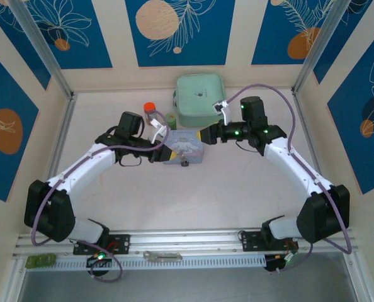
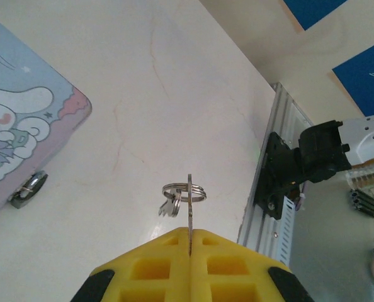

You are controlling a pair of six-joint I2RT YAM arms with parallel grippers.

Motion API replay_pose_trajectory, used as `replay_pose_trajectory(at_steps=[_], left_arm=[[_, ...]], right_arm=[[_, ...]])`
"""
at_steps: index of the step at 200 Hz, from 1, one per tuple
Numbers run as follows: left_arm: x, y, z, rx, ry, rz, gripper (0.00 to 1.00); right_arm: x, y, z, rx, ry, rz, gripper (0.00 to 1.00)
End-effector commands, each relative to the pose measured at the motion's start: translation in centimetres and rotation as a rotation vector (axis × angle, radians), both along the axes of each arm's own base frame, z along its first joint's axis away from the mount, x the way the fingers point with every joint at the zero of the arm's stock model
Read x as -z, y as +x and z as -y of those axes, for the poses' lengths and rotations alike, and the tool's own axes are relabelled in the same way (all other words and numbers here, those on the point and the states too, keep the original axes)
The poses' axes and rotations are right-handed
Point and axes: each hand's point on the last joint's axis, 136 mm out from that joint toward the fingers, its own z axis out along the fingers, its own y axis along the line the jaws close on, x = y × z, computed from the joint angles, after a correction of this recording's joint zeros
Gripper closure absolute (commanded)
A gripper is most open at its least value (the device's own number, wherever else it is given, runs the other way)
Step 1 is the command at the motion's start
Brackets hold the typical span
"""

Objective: Unlock the padlock with the key

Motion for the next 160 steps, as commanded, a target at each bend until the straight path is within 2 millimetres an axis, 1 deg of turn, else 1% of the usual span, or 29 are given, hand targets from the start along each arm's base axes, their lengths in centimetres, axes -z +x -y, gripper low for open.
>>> replay_pose_trajectory(at_steps=[1, 15, 33, 47, 76, 88, 118, 160], left_arm=[[-1.8, -0.8, 0.5, 0.069, -0.06, -0.001, 1.0], [-1.8, -1.0, 0.6, 0.079, -0.064, -0.004, 1.0], [-2.1, -1.4, 0.7, 0.097, -0.071, -0.011, 1.0], [-2.2, -1.7, 0.8, 0.106, -0.068, -0.009, 1.0], [-2.2, -2.0, 0.9, 0.114, -0.066, -0.011, 1.0], [-2.2, -2.0, 0.8, 0.112, -0.063, -0.007, 1.0], [-2.3, -2.1, 0.7, 0.113, -0.063, 0.001, 1.0], [-2.4, -2.1, 0.9, 0.12, -0.073, 0.0, 1.0]], right_arm=[[-0.6, -4.5, -1.9, -0.227, 0.158, -0.155, 0.35], [-0.1, -5.3, -2.4, -0.258, 0.164, -0.19, 0.4], [0.7, -6.0, -3.1, -0.287, 0.163, -0.221, 0.42], [1.3, -6.1, -3.8, -0.305, 0.163, -0.239, 0.44], [2.0, -6.1, -5.1, -0.338, 0.159, -0.263, 0.5], [2.4, -5.9, -5.3, -0.339, 0.156, -0.274, 0.52], [2.9, -5.8, -5.6, -0.345, 0.154, -0.292, 0.59], [3.5, -5.9, -5.9, -0.347, 0.151, -0.31, 0.63]])
